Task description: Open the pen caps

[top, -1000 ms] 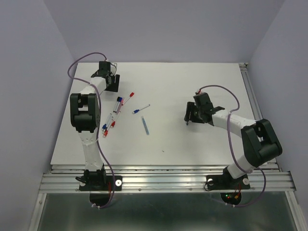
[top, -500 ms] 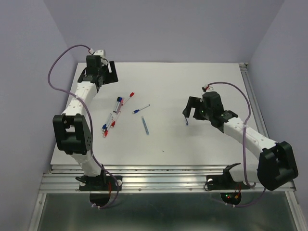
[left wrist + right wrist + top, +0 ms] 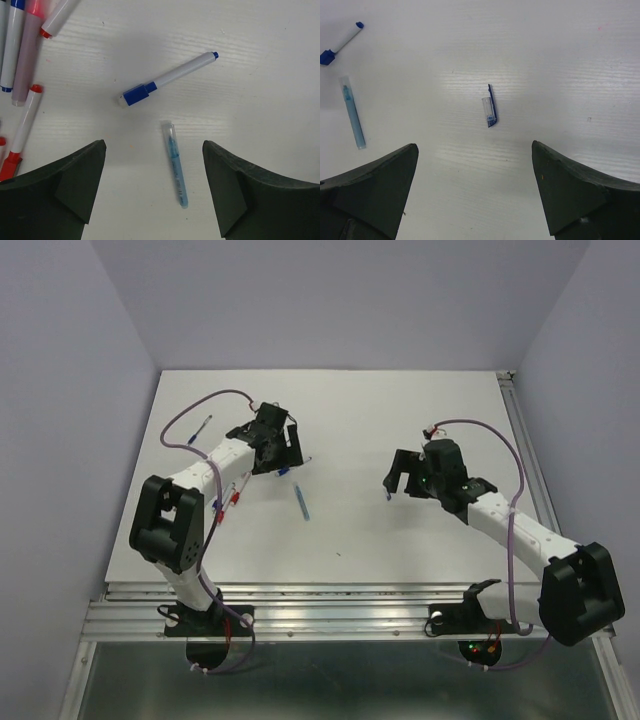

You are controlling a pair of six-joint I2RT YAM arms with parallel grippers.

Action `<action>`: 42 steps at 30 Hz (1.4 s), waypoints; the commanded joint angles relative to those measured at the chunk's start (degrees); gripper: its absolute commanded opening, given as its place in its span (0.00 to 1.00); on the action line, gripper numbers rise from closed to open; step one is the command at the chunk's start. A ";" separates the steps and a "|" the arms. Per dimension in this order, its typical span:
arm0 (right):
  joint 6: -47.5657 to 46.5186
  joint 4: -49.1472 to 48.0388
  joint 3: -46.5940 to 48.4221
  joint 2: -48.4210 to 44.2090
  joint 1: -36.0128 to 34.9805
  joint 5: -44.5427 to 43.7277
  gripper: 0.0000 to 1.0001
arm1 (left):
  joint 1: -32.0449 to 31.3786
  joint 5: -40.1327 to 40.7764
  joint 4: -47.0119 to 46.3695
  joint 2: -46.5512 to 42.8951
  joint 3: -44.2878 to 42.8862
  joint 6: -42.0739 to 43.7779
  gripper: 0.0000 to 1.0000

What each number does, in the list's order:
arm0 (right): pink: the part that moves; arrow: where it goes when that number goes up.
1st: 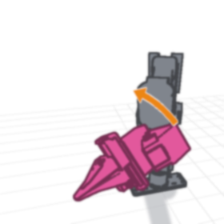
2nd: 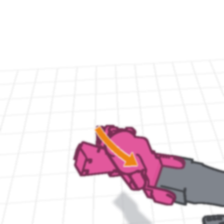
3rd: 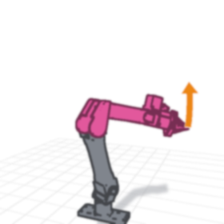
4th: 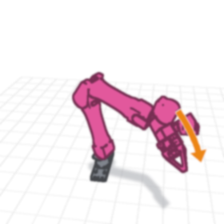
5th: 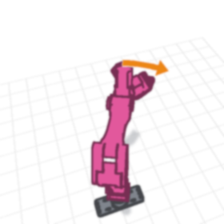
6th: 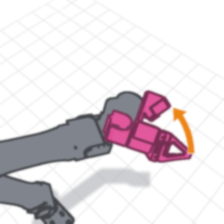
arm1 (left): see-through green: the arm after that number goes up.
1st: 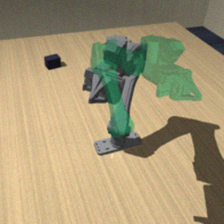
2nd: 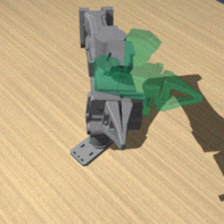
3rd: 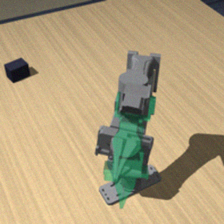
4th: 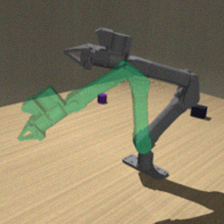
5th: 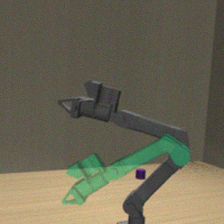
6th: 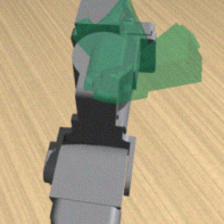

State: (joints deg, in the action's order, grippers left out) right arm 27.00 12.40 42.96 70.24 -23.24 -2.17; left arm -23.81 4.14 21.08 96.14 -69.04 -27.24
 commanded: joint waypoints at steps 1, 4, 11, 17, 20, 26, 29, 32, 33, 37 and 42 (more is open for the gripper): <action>-0.73 -0.28 -1.12 -1.33 0.22 -2.22 1.00 | -2.45 4.12 3.08 -1.04 0.92 -7.03 0.90; -0.38 0.25 -1.04 -1.33 0.22 -3.54 1.00 | -5.26 3.33 3.44 0.97 1.53 -8.35 0.87; -0.29 0.34 -1.48 -1.77 0.22 -3.80 1.00 | -8.79 2.98 4.06 8.45 -0.74 -9.49 0.79; -0.29 0.52 -1.56 -2.38 0.22 -4.42 1.00 | -9.59 3.15 4.32 10.65 -0.31 -9.93 0.64; -0.29 0.60 -1.65 -2.38 0.22 -4.24 1.00 | -9.76 3.33 3.97 10.82 0.56 -10.37 0.52; -0.29 0.69 -1.56 -2.74 0.22 -3.54 1.00 | -10.29 1.23 1.60 11.27 2.76 -9.68 0.19; -0.46 0.78 -1.56 -3.09 0.22 -3.19 1.00 | -10.29 -0.45 -0.34 10.91 3.64 -9.32 0.00; -0.90 0.69 -1.82 -4.05 0.22 -1.44 1.00 | -10.46 -0.71 -1.65 9.25 3.99 -7.92 0.00; -1.07 0.52 -1.91 -4.58 0.22 -0.82 1.00 | -10.46 -1.15 -2.53 8.29 4.43 -7.39 0.00; -1.87 -2.63 -4.02 -8.61 0.22 4.61 1.00 | -11.42 -7.97 -12.17 -1.18 8.12 -3.01 0.00; -2.57 -11.15 -8.41 -14.77 0.22 17.07 1.00 | -14.76 -17.49 -23.43 -14.45 14.97 4.29 0.00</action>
State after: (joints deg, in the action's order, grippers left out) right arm 25.93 10.61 37.36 59.61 -23.24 4.08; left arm -35.70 -3.84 9.87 93.27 -56.45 -29.74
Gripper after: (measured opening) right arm 0.998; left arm 0.211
